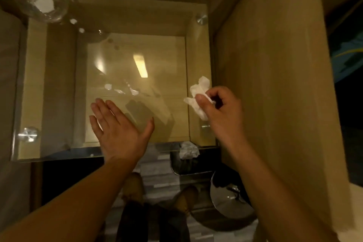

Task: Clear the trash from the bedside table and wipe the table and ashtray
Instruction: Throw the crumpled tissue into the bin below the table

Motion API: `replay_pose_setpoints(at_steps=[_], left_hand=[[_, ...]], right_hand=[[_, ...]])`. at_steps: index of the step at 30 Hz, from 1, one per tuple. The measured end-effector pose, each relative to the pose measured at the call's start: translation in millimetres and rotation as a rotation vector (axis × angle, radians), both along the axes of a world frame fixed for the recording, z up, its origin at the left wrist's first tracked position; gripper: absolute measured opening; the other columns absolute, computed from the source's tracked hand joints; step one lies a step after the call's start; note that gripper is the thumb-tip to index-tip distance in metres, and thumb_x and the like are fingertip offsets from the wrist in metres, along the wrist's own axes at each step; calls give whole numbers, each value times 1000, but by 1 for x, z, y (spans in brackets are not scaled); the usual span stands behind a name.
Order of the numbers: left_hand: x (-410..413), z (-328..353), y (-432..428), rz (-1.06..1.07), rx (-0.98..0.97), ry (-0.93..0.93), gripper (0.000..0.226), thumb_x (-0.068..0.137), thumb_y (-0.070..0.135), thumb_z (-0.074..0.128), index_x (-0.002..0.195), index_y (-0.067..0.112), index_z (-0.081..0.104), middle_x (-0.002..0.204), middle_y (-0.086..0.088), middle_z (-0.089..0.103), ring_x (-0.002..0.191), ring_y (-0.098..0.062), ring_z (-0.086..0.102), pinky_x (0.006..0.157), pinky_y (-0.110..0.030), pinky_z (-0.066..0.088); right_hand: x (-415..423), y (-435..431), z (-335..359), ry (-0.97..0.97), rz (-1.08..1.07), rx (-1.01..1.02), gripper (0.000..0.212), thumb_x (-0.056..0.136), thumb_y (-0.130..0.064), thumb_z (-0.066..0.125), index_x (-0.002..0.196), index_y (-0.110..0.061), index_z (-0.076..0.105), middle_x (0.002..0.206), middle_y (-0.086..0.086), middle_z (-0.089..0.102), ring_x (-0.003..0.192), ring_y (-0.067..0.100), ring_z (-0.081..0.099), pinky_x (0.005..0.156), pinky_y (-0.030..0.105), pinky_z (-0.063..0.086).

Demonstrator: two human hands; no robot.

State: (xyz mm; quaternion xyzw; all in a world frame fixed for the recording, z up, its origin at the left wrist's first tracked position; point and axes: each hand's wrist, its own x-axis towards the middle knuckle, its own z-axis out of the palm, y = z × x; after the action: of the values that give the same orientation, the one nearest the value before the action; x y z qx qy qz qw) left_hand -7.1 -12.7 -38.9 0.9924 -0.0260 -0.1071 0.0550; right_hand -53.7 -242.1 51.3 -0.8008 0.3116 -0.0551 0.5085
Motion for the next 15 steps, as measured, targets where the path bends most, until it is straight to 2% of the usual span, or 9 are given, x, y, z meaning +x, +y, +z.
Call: replay_pose_setpoints(at_steps=[2, 5, 8, 11, 13, 15], left_hand=[[-1, -2, 1, 2, -7, -16, 122, 89, 89, 26, 162, -6, 0, 172, -29, -1, 161, -39, -3, 129, -59, 7], [-1, -5, 1, 8, -19, -37, 123, 88, 90, 25, 162, -6, 1, 172, -29, 0, 161, -40, -2, 129, -58, 7], [-1, -6, 1, 17, -27, -58, 123, 88, 90, 25, 162, -5, 1, 172, -28, 1, 161, -40, -1, 129, -58, 7], [-2, -7, 1, 24, -46, -78, 123, 87, 91, 24, 162, -4, 2, 172, -27, 2, 161, -39, -1, 129, -56, 7], [-1, -8, 1, 22, -57, -89, 122, 87, 90, 24, 162, -4, 3, 172, -27, 2, 161, -39, 0, 130, -55, 6], [-1, -9, 2, 19, -59, -99, 122, 88, 89, 26, 162, -5, 4, 172, -28, 3, 161, -39, 1, 130, -55, 5]], right_hand=[[-47, 4, 4, 23, -83, 27, 15, 92, -31, 74, 83, -27, 63, 85, -6, 64, 76, 12, 61, 64, 23, 49], [-109, 14, 0, 94, -227, 78, 17, 93, -33, 73, 83, -32, 59, 83, -4, 64, 68, 5, 60, 57, 16, 49], [-153, 28, -20, 163, -301, 63, 16, 93, -33, 71, 84, -33, 58, 81, -2, 64, 68, 12, 61, 56, 22, 50], [-175, 38, -53, 226, -330, 103, 14, 95, -21, 71, 85, -24, 61, 78, 2, 64, 75, 25, 63, 67, 38, 55], [-180, 41, -80, 314, -328, 112, 7, 96, -16, 69, 90, -17, 65, 88, 6, 68, 82, 26, 65, 77, 46, 58], [-182, 41, -108, 401, -283, 92, 4, 97, -13, 65, 98, -13, 69, 101, 9, 70, 92, 25, 66, 87, 45, 57]])
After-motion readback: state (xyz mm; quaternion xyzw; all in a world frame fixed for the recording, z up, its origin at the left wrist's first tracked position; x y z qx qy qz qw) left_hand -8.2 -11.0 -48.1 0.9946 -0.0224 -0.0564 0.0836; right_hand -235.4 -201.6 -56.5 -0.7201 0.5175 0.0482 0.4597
